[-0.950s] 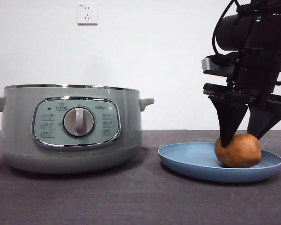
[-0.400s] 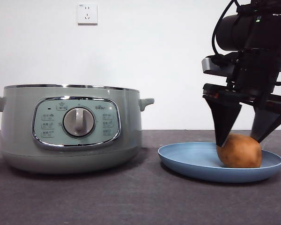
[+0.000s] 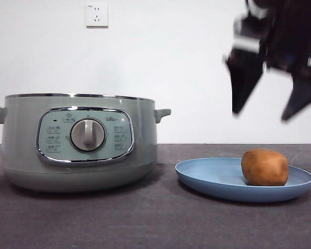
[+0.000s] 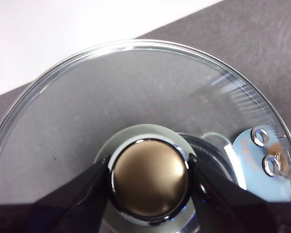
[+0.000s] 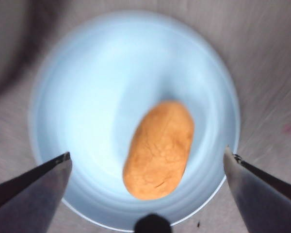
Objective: Take the potato out from the steamer,put the potato on the plate,close the lid
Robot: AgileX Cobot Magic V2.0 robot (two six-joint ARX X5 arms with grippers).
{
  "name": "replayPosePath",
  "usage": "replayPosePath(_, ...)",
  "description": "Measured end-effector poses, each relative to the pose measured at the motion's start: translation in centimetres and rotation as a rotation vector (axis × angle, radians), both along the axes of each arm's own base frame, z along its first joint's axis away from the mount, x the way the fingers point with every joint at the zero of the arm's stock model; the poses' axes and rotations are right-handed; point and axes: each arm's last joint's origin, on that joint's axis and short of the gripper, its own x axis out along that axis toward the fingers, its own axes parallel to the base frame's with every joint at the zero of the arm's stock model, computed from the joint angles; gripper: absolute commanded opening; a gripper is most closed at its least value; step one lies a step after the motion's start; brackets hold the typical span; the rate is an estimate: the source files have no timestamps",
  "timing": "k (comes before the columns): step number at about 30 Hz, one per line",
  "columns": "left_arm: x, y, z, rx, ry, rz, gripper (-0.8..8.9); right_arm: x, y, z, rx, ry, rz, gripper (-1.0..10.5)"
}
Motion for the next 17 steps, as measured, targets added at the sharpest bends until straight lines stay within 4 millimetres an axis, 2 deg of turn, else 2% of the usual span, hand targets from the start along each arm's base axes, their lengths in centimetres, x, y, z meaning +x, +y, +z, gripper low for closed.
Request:
replayPosePath(5, 1.5, -0.4, -2.7, 0.033, 0.108, -0.005, -0.08, -3.1, -1.2, 4.7, 0.067, -0.174, -0.003, 5.3)
replayPosePath(9, 3.9, -1.2, -6.6, 0.018, 0.2, -0.048, -0.08, -5.8, -2.2, 7.4, 0.114, -0.282, -0.011, 5.3)
replayPosePath(13, 5.7, -2.0, -9.9, -0.018, 0.227, -0.1, -0.08, -7.7, -2.9, 8.9, 0.133, -0.326, -0.017, 5.3)
replayPosePath(17, 6.2, -2.9, -12.1, -0.005, 0.26, -0.118, -0.08, -8.6, -3.3, 10.0, 0.144, -0.35, -0.021, 5.3)
